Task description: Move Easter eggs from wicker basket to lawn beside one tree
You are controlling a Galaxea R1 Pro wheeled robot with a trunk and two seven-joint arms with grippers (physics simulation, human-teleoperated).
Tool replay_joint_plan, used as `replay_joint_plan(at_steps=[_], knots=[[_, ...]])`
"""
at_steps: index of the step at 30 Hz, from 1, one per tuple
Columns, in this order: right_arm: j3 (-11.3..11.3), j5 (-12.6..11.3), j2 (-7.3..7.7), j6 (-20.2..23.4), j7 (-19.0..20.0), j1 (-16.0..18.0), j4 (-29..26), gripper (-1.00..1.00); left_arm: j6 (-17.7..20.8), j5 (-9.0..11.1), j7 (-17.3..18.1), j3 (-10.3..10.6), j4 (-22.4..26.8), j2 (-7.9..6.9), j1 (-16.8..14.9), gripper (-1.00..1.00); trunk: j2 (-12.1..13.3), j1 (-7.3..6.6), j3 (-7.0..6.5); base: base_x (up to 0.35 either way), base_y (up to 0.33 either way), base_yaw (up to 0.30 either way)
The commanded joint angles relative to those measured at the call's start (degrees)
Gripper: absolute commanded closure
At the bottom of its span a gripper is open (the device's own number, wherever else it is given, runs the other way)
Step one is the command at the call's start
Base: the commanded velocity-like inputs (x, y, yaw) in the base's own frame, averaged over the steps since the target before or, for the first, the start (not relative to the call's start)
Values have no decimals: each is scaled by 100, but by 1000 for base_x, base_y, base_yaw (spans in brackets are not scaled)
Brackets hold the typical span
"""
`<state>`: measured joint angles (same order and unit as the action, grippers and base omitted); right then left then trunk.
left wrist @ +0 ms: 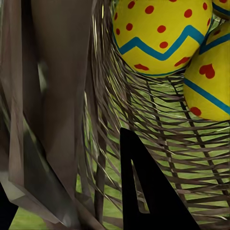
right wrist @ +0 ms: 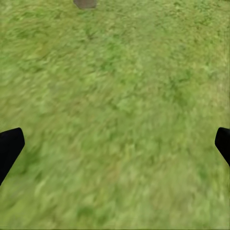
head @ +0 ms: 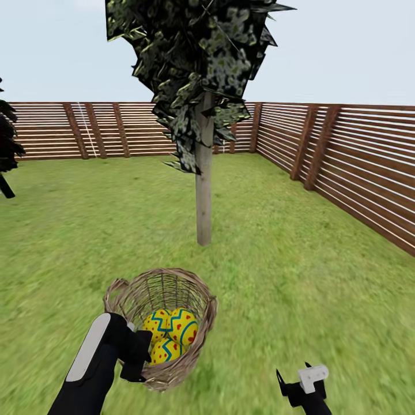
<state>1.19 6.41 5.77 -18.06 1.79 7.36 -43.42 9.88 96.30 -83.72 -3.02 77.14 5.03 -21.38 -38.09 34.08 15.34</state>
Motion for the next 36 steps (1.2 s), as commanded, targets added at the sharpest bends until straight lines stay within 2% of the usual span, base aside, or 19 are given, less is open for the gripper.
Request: replay_joint_plan(at_steps=[1,17,36], knots=[[4,36,3,-13,-4,3,1,-100,66,12,-30,-14,3,7,-7,100,-7,5,8,322,-138,143],[13,35,3,-13,-3,3,-96,-100,72,20,54,-14,12,7,-7,100,-7,5,8,322,-116,7],[13,33,3,-13,-4,3,-87,-100,93,20,36,-14,12,6,-7,100,-7,5,8,328,-3,0]])
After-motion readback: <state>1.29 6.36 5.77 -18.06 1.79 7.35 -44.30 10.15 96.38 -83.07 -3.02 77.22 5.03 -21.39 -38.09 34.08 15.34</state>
